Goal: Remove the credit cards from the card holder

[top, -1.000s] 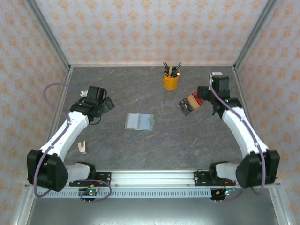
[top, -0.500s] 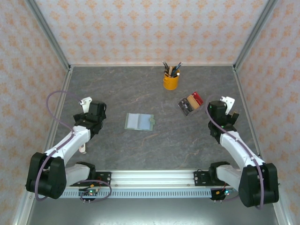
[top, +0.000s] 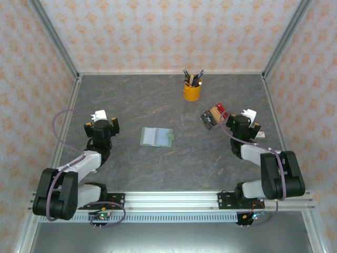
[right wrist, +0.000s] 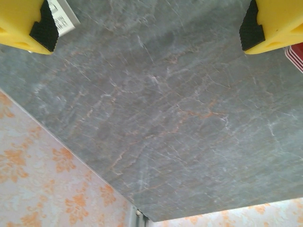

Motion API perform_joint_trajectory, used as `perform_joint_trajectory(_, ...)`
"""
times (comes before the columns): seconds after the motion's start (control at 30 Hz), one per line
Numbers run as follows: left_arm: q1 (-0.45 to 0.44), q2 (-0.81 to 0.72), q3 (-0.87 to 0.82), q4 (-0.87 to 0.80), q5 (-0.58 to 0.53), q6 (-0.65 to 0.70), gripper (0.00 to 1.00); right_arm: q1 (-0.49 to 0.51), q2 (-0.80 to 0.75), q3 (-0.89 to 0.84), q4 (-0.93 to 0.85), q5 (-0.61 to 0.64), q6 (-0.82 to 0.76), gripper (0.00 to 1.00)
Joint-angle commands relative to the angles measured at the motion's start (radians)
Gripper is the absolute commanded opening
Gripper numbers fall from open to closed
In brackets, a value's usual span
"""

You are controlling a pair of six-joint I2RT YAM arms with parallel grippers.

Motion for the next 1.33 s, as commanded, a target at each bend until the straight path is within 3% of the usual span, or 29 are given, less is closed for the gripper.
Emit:
perform_joint_trajectory(0.0,0.027,0.051,-0.006,0.174,0.1,0.021,1.0,-0.014,0.063,-0.026,0.207,-0.088,-0.014,1.0)
perform_joint_trajectory(0.13,0.052,0.117,-0.02,0.255,0.165,0.007,1.0,-0.014,0.136,-0.026,0.264,-0.128,-0.033,1.0)
perform_joint_trajectory(0.4,0.056,0.278,0.029,0.315,0.167,-0.009,1.0,-0.014,0.14,-0.009,0.237,-0.118,-0.026,1.0)
perform_joint_trajectory(0.53,0.049,0.283,0.033,0.31,0.158,-0.002,1.0,-0.014,0.142,-0.006,0.235,-0.116,-0.025,1.0)
perform_joint_trajectory(0.7,0.004,0.29,0.046,0.297,0.048,0.011,1.0,-0.014,0.143,-0.006,0.233,-0.118,-0.025,1.0)
perform_joint_trajectory(1.3,-0.002,0.293,0.053,0.287,0.054,0.021,1.0,-0.015,0.136,-0.019,0.249,-0.16,-0.048,1.0)
